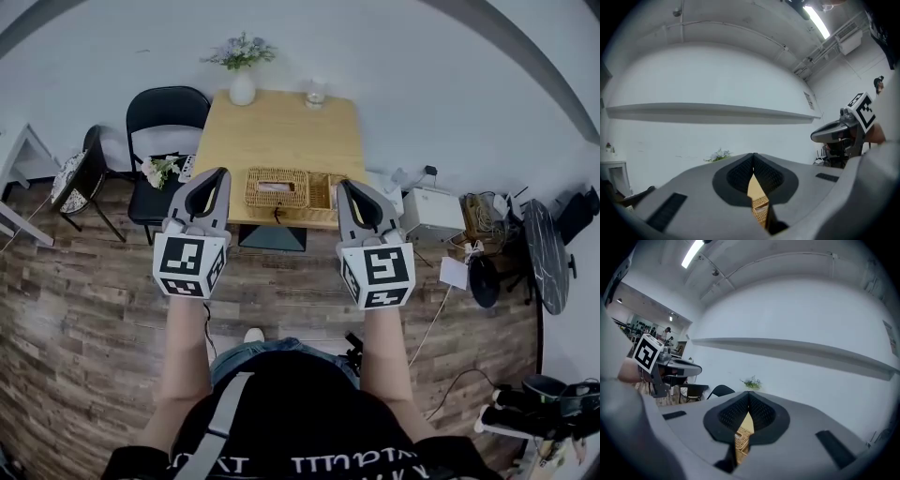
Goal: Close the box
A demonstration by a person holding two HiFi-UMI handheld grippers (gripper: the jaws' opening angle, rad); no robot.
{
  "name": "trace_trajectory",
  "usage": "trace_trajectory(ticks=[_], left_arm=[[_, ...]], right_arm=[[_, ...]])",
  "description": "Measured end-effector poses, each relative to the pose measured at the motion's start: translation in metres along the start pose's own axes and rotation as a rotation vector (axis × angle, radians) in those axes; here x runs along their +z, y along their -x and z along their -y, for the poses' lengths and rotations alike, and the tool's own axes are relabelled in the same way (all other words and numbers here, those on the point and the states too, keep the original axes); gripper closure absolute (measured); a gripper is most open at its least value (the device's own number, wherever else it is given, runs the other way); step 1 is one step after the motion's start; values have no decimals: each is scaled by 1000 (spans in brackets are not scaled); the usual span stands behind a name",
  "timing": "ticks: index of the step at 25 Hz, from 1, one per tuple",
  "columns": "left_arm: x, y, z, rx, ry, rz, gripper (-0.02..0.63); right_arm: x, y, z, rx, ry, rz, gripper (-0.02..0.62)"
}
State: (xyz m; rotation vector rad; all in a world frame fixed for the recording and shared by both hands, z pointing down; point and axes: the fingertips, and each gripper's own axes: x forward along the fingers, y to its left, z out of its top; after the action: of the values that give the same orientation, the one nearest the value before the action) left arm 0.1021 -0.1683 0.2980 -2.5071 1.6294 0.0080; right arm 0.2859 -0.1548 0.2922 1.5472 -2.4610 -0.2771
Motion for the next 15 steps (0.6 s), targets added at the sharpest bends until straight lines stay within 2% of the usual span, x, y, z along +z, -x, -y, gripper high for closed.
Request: trace_trajectory(ticks=[15], left_arm=[[33,11,10,10,-75,57,594]], right_arm=[[22,17,6,-41,6,93,581]])
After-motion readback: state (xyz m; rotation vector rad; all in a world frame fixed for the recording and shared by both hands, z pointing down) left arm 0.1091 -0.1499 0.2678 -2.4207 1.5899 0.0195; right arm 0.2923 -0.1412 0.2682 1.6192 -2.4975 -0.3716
